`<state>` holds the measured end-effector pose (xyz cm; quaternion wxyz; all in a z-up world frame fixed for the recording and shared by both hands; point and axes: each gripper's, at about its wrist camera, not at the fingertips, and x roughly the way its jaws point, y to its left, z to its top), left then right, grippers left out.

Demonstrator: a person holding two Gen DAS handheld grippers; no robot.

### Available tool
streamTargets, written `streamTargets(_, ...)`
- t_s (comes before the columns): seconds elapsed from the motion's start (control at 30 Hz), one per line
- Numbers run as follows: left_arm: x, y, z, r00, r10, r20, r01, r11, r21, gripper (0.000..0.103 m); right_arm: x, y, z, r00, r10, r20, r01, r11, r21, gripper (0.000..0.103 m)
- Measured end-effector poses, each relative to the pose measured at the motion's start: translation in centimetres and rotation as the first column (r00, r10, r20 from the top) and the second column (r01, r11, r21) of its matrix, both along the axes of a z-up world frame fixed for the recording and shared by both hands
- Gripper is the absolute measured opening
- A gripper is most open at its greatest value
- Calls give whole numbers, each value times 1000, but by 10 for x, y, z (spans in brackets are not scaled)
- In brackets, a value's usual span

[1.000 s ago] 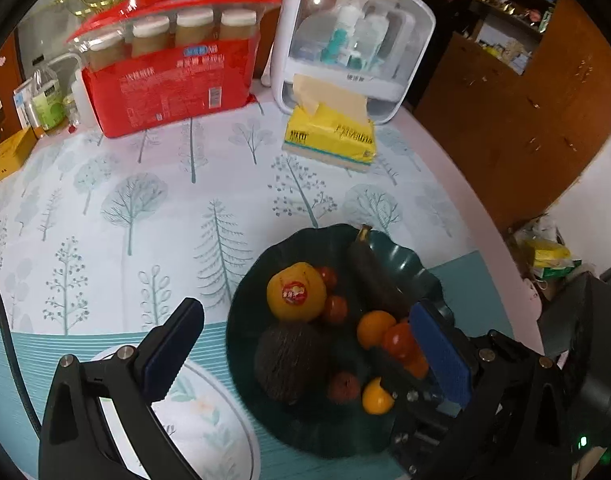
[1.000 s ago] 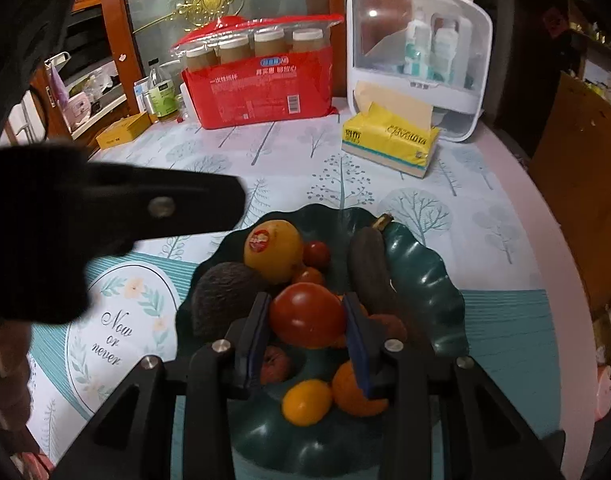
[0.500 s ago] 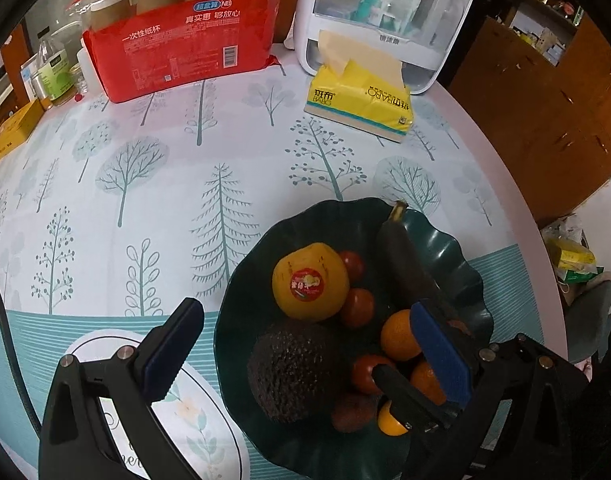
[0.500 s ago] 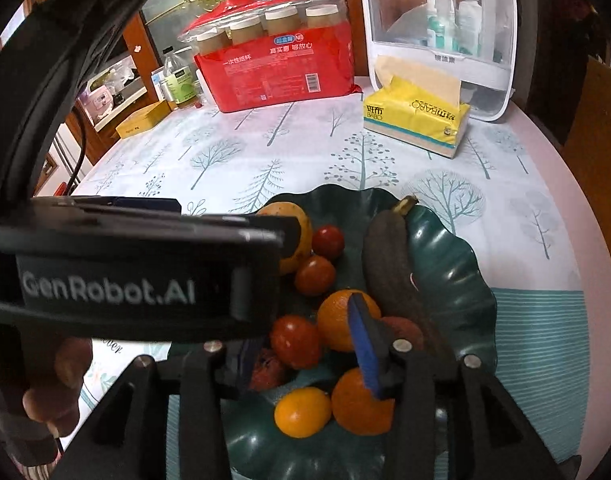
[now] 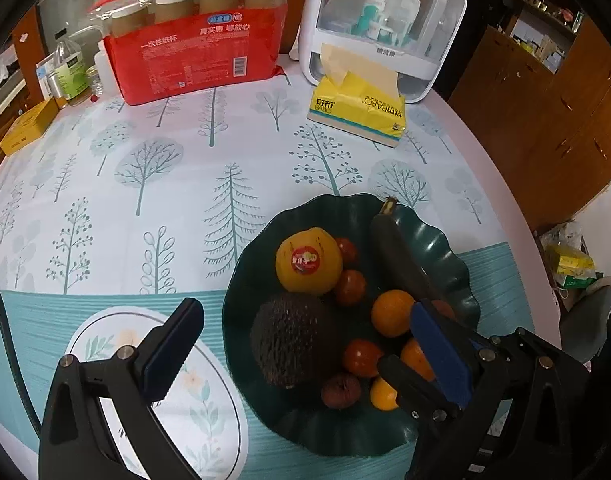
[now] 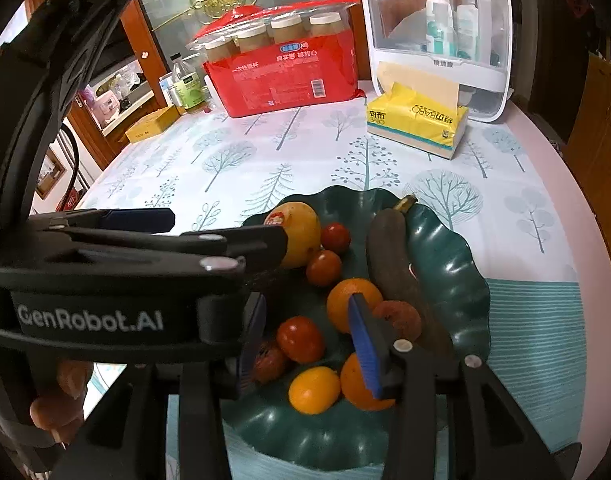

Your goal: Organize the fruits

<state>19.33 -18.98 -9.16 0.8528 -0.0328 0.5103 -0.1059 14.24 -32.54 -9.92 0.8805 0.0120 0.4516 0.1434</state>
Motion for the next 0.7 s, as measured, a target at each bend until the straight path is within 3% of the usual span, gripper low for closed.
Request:
streamTargets(0.33, -40, 23, 6, 999, 48, 10, -48, 999, 0, 102, -30, 6, 3, 1000, -5, -23, 4, 1000, -5, 43)
streamTargets(0.7, -107, 66, 35, 988, 136, 78, -143, 986, 83, 102, -66, 23, 10, 996, -15, -93, 12, 1000, -25, 43)
